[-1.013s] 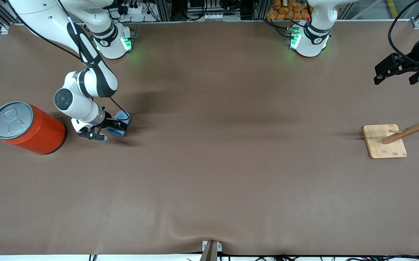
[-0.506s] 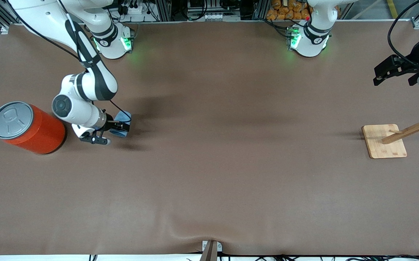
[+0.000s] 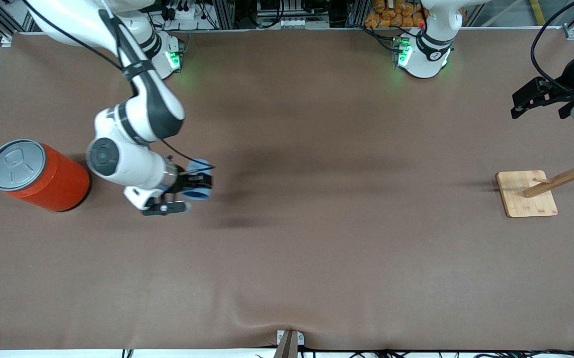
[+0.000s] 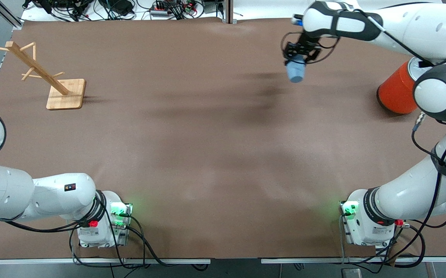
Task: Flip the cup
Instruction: 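Carry the blue cup with the right gripper toward the table middle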
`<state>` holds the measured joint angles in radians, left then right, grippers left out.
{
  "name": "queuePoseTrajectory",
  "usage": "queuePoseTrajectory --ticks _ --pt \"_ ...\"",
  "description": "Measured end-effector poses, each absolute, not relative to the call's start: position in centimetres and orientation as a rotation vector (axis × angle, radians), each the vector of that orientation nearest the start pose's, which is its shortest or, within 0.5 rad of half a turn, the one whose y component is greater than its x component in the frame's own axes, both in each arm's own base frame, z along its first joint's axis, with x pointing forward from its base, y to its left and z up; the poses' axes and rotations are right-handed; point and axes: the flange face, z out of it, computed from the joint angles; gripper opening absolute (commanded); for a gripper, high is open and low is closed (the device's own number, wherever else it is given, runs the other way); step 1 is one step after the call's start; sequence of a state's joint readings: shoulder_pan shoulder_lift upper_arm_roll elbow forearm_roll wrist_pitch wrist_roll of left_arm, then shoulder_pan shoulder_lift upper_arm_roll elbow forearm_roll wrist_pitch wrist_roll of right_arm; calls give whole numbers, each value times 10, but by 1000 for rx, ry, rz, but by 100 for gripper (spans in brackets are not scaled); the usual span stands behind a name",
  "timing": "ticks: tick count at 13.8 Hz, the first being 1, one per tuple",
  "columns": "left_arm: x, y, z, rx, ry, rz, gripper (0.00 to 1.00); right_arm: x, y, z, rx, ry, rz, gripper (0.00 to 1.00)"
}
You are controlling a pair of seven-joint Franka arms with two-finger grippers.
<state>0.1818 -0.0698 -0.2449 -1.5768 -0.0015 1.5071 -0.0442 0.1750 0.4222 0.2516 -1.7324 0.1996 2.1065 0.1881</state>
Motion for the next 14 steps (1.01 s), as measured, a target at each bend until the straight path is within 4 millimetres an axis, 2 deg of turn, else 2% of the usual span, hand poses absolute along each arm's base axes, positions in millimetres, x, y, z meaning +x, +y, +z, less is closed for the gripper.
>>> queuePoseTrajectory --ticks 4,7,10,11,14 --pt "526 -38 653 -3126 28 1 100 585 407 349 -2823 -540 77 24" --pt "526 -38 653 -3126 27 0 100 559 490 330 -2767 -991 -18 24" --pt "526 -38 653 -3126 27 0 100 536 542 303 -2658 -1367 -69 19" --pt "526 -38 653 -3126 27 -1 100 528 555 296 -2637 -1454 -87 14" --pt "526 -38 654 -3126 27 -1 100 495 597 278 -2569 -1676 -180 15"
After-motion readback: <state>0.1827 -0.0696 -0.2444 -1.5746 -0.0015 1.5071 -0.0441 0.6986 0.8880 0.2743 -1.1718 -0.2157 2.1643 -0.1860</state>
